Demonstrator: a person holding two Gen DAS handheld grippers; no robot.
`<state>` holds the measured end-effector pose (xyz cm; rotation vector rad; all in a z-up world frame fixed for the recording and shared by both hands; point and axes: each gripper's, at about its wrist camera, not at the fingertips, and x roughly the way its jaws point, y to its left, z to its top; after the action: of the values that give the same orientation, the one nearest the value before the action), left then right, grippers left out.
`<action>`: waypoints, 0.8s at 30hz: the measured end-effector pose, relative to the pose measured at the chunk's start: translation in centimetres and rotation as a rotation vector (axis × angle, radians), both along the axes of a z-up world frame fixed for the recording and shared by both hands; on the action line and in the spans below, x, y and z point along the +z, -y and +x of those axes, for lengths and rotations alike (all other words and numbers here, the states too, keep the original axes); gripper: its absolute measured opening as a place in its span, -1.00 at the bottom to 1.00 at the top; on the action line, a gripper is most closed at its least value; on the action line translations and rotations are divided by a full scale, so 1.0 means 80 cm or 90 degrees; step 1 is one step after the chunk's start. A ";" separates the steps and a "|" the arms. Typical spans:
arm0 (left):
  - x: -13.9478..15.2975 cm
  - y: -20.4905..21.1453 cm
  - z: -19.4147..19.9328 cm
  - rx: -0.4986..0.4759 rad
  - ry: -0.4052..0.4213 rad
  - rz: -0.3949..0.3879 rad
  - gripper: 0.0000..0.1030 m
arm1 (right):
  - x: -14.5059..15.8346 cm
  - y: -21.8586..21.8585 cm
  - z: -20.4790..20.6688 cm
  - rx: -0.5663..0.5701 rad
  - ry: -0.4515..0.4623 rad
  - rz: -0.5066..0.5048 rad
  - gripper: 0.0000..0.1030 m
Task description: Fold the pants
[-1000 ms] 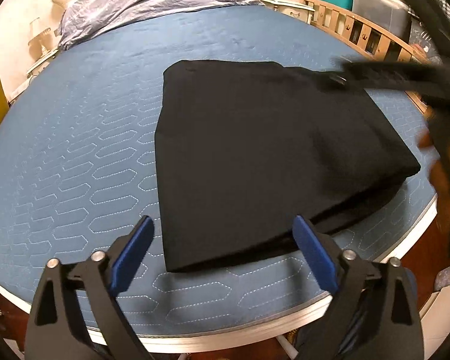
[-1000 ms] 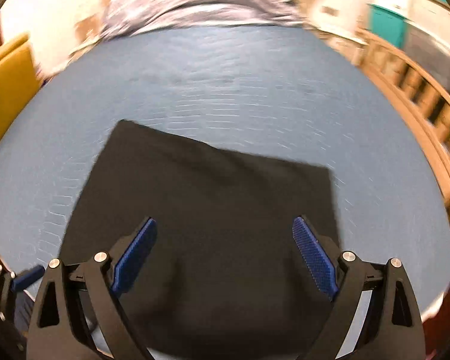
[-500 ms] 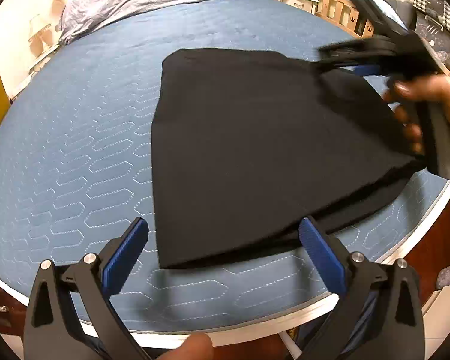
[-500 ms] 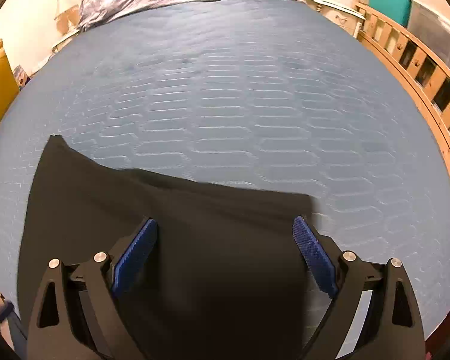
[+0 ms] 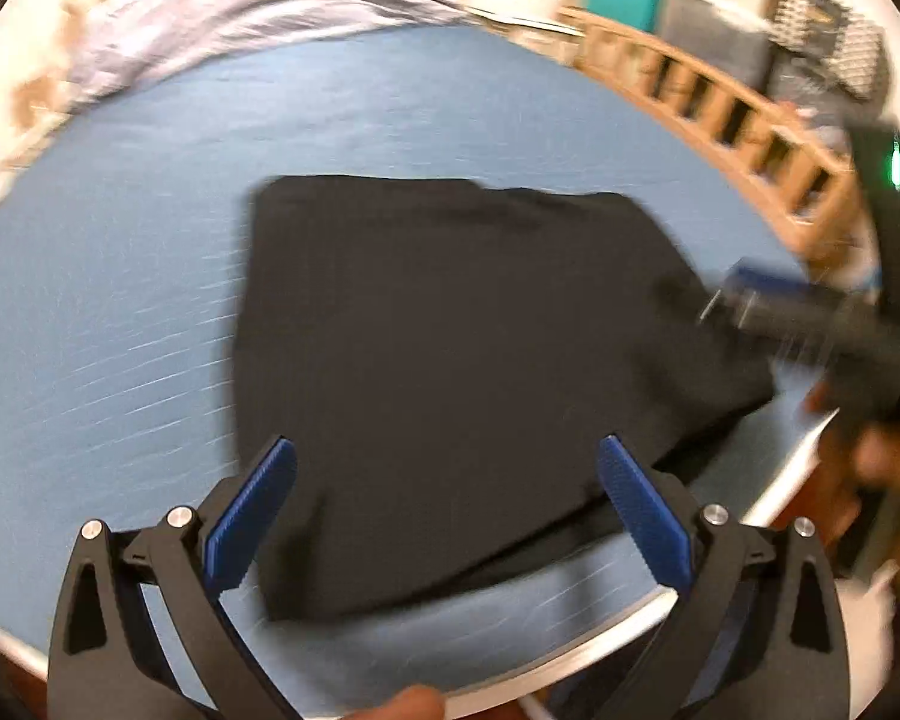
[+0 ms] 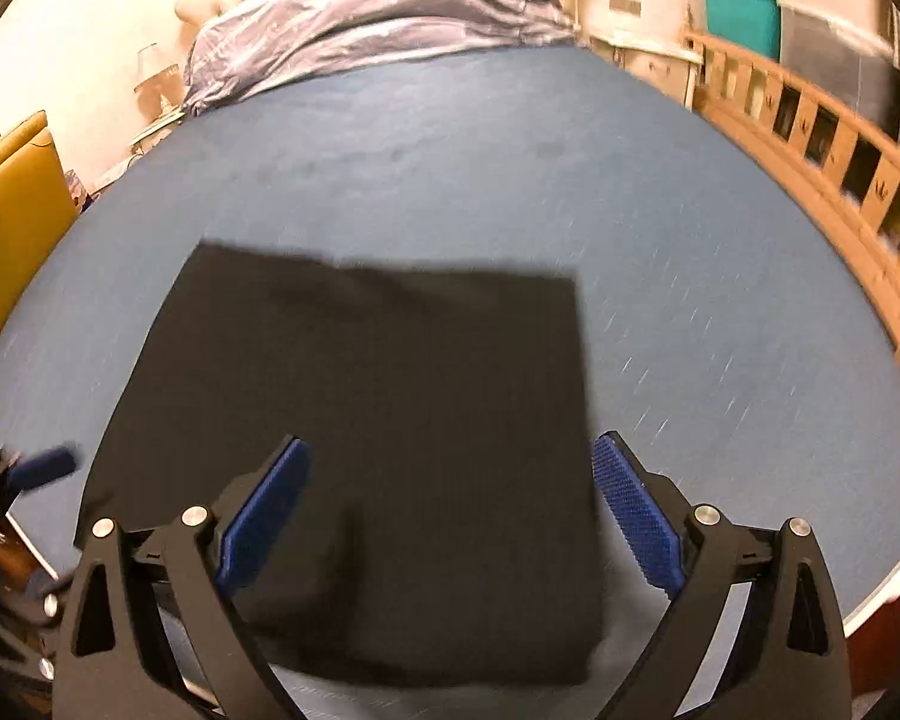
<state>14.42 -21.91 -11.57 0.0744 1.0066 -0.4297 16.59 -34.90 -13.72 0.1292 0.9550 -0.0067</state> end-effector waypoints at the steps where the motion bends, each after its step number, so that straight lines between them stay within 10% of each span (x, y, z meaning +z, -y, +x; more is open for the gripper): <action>1: -0.012 0.007 0.016 -0.020 -0.015 0.013 0.96 | -0.010 -0.004 -0.003 0.003 -0.013 0.006 0.80; 5: -0.054 0.011 0.058 -0.081 -0.056 0.092 0.97 | -0.036 -0.007 -0.012 0.017 -0.026 -0.062 0.80; 14: 0.007 -0.049 0.056 0.066 0.055 0.152 0.96 | -0.010 0.043 -0.041 -0.085 -0.021 -0.073 0.84; 24: 0.071 -0.036 -0.065 0.072 0.061 0.055 0.96 | 0.049 -0.004 -0.122 -0.148 0.035 -0.063 0.85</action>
<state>9.21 -19.04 -5.89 0.1136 0.9292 -0.2764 6.79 -34.56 -9.77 0.1475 0.8785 -0.2635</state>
